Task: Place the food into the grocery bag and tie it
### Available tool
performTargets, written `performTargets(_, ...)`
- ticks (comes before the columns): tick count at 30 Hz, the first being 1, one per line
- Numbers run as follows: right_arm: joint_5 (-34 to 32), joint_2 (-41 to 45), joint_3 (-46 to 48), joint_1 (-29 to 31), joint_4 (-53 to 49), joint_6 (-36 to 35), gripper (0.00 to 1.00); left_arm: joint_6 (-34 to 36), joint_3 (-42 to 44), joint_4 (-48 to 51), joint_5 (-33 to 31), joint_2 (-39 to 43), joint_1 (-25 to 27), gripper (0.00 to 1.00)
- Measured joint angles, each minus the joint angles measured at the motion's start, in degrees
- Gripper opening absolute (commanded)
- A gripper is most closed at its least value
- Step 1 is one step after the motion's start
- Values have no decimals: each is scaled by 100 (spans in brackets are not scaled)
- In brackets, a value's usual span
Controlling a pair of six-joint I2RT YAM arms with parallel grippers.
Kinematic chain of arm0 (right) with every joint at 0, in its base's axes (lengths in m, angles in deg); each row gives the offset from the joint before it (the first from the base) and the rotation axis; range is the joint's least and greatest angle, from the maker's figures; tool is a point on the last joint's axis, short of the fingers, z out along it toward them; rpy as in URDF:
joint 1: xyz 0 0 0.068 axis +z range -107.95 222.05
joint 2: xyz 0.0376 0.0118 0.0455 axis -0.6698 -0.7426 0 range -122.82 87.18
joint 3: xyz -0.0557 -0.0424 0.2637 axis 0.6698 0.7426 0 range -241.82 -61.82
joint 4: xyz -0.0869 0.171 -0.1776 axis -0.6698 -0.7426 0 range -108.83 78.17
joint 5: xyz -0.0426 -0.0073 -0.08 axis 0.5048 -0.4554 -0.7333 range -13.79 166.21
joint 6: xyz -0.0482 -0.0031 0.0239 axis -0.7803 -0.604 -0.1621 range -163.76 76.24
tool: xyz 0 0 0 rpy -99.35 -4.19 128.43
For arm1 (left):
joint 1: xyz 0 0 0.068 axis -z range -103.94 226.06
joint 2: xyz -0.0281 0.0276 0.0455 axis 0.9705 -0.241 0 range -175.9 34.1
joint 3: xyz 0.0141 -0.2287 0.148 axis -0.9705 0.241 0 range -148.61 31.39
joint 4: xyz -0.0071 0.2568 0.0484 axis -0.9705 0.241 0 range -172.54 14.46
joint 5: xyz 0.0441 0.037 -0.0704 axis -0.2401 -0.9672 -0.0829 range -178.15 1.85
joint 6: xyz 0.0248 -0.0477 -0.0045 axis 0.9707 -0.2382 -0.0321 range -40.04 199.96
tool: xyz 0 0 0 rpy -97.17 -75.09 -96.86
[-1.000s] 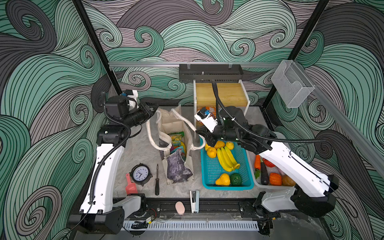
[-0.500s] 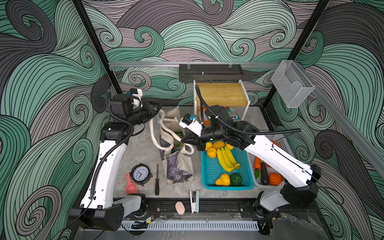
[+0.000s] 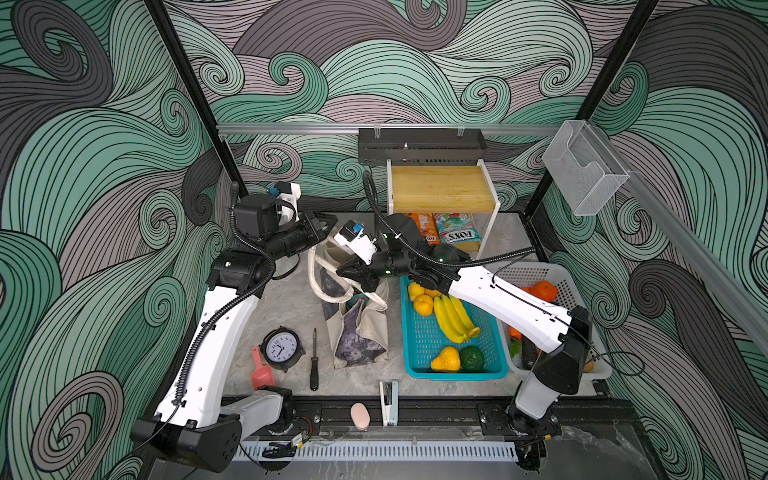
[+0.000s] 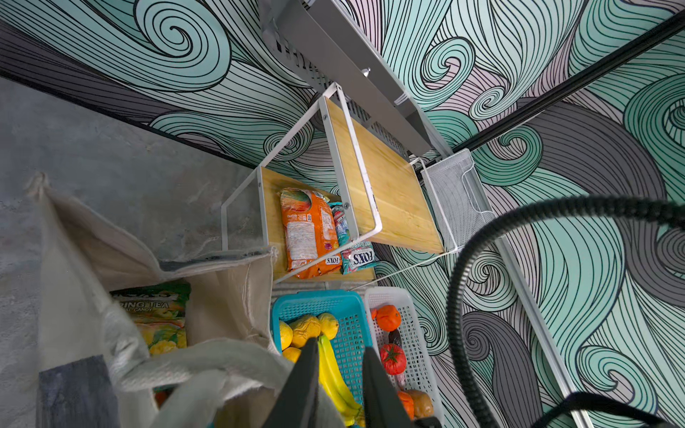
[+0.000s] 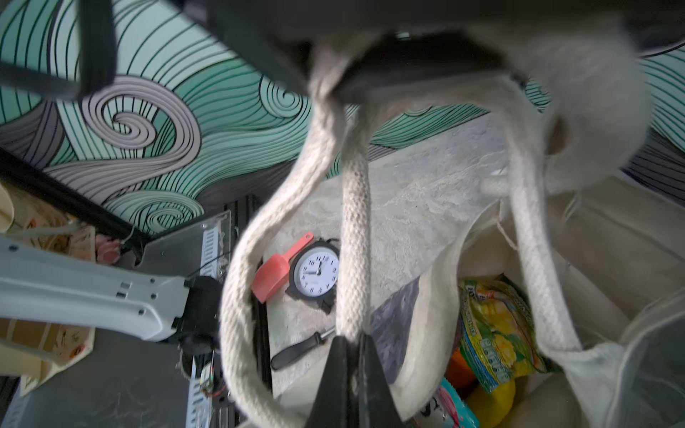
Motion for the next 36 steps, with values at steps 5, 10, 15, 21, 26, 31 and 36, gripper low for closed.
performTargets(5,-304,-2,249,2,872,573,0,0,153,9,-37,83,17,19)
performTargets(10,-634,-72,391,-2,1648,1137,0,52,160,46,-48,142,33,53)
performTargets(15,-927,-221,627,-72,2225,1648,0,341,-24,400,-267,330,39,72)
performTargets(21,-1034,-468,629,-133,2518,2044,0,708,-612,774,-560,442,-9,82)
performTargets(26,-1040,-444,667,-138,2625,2085,0,1051,-802,1117,-1019,570,-195,85)
performTargets(31,-960,-254,885,-140,2590,2017,0,944,-450,1132,-927,824,-883,88)
performTargets(36,-654,-4,953,-149,2498,1816,0,0,605,400,-22,981,-1539,90)
